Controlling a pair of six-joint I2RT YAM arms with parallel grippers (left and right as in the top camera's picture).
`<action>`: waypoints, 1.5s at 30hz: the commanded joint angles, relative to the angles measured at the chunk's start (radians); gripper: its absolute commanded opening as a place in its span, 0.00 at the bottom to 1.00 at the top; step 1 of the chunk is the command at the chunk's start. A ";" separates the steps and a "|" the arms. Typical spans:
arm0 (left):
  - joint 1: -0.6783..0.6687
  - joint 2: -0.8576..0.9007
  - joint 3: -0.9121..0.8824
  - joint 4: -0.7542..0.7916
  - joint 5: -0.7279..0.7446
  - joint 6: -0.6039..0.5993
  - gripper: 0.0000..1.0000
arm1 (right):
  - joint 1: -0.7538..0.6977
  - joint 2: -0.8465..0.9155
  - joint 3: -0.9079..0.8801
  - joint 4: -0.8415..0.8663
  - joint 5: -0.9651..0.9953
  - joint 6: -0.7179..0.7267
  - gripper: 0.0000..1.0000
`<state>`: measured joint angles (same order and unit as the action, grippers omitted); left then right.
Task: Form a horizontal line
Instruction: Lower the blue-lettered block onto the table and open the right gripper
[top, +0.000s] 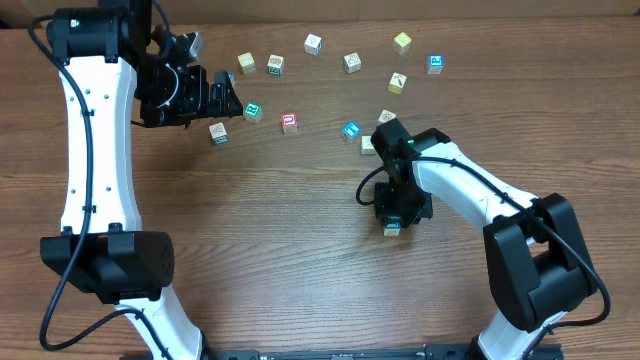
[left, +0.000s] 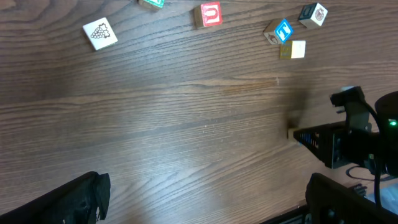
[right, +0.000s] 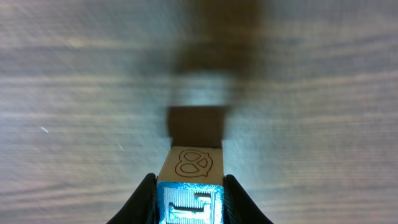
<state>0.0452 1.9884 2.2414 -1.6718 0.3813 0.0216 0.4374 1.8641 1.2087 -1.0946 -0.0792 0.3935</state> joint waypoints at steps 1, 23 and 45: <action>-0.006 0.010 0.023 0.002 0.000 -0.002 1.00 | 0.000 0.012 -0.013 -0.016 -0.013 0.029 0.22; -0.006 0.010 0.023 0.002 0.000 -0.002 1.00 | 0.001 0.012 -0.013 -0.040 -0.012 0.048 0.41; -0.006 0.010 0.023 0.002 0.000 -0.003 0.99 | 0.001 0.012 -0.013 -0.030 0.033 -0.058 0.31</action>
<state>0.0452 1.9884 2.2417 -1.6718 0.3813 0.0216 0.4377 1.8732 1.2037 -1.1263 -0.0765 0.3534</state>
